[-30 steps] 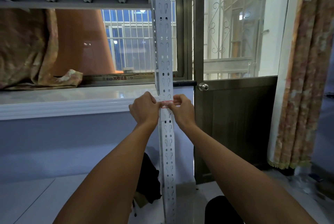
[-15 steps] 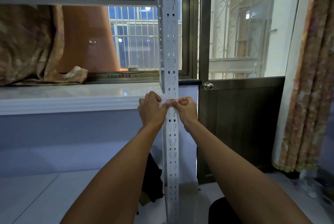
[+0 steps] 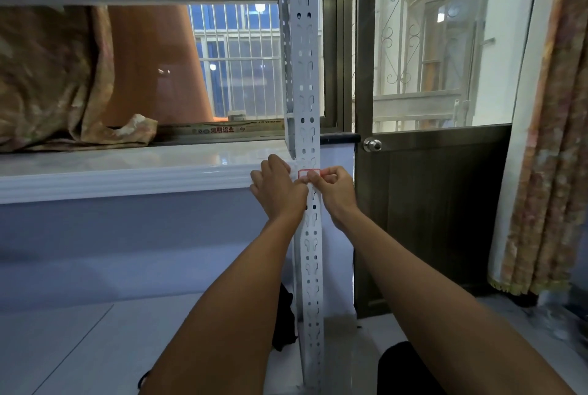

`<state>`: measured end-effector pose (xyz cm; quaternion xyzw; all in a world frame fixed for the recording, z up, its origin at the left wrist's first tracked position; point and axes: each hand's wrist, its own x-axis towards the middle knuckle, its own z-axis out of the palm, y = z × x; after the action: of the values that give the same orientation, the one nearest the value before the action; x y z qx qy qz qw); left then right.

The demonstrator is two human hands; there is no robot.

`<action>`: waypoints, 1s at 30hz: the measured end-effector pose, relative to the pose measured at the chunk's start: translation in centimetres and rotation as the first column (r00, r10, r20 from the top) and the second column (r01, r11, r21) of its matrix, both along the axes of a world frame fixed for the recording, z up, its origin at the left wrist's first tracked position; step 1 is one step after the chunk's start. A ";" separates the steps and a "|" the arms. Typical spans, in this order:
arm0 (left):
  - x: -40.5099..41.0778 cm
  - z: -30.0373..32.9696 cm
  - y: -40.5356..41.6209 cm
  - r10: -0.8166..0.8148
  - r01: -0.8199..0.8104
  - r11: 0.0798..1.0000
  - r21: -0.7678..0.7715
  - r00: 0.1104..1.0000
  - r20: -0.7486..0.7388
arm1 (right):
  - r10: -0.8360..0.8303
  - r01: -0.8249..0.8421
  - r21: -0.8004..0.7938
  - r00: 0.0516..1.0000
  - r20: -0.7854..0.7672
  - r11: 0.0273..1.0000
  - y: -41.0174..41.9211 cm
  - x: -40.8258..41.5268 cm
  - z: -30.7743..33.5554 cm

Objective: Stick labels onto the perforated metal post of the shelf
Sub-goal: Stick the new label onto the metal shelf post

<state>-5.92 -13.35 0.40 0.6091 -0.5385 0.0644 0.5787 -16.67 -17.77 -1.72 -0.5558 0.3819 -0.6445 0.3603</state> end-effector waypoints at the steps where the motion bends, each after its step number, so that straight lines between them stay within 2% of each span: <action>1: 0.0 0.0 0.0 0.001 -0.001 1.000 0.004 1.000 0.008 | -0.009 0.009 0.003 1.000 -0.013 1.000 -0.1 0.0 0.1; 5: 0.1 -0.2 -0.2 -0.014 0.014 1.000 0.011 1.000 0.018 | -0.061 0.058 -0.032 0.994 -0.089 0.998 -0.2 0.2 0.1; 10: 0.6 -0.7 -0.2 -0.068 0.068 0.998 -0.017 0.997 0.024 | 0.047 -0.053 -0.055 0.993 -0.104 0.997 0.1 -0.6 -0.2; 13: 1.0 -1.5 -0.4 -0.069 0.071 0.996 -0.061 0.997 0.036 | 0.024 -0.031 -0.053 0.992 -0.126 0.998 -0.3 -0.7 -0.3; 17: 1.1 -2.1 -0.2 -0.165 0.162 0.976 -0.148 0.986 -0.008 | -0.004 0.000 -0.022 0.987 -0.162 1.000 -0.2 -0.6 0.3; 20: 0.2 -1.4 0.2 -0.137 0.124 0.977 -0.175 0.988 -0.066 | 0.041 -0.038 0.020 0.974 -0.225 0.999 -0.1 -1.8 1.7; 25: -0.5 0.0 -0.4 -0.035 0.022 0.997 -0.080 0.986 -0.163 | 0.076 -0.071 0.055 0.992 -0.100 0.996 -0.1 -1.8 2.1; 30: -0.5 1.1 -0.2 -0.003 0.003 1.000 0.002 0.985 -0.174 | 0.075 -0.069 0.052 0.988 -0.136 0.996 0.3 -1.9 2.3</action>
<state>-6.45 -13.55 1.51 0.6123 -0.4868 0.0092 0.6230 -18.62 -17.49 0.60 -0.6038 0.4004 -0.5822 0.3690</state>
